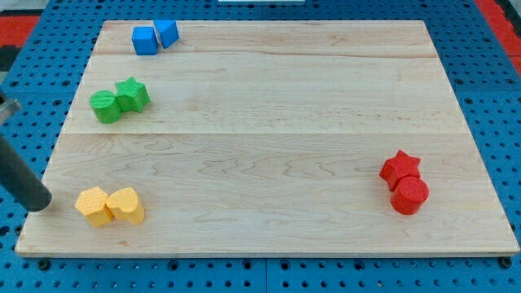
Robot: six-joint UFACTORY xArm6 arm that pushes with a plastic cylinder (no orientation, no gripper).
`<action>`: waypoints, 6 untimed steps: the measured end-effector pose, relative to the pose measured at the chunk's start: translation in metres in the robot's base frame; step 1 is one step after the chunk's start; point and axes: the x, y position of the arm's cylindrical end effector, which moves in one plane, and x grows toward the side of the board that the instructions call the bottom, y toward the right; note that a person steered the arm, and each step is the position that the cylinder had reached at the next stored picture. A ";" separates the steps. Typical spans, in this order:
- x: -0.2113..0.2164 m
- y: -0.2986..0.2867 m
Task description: Place the yellow blocks at bottom center of the board
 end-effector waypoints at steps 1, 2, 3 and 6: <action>0.005 0.038; 0.005 0.079; 0.005 0.120; 0.001 0.083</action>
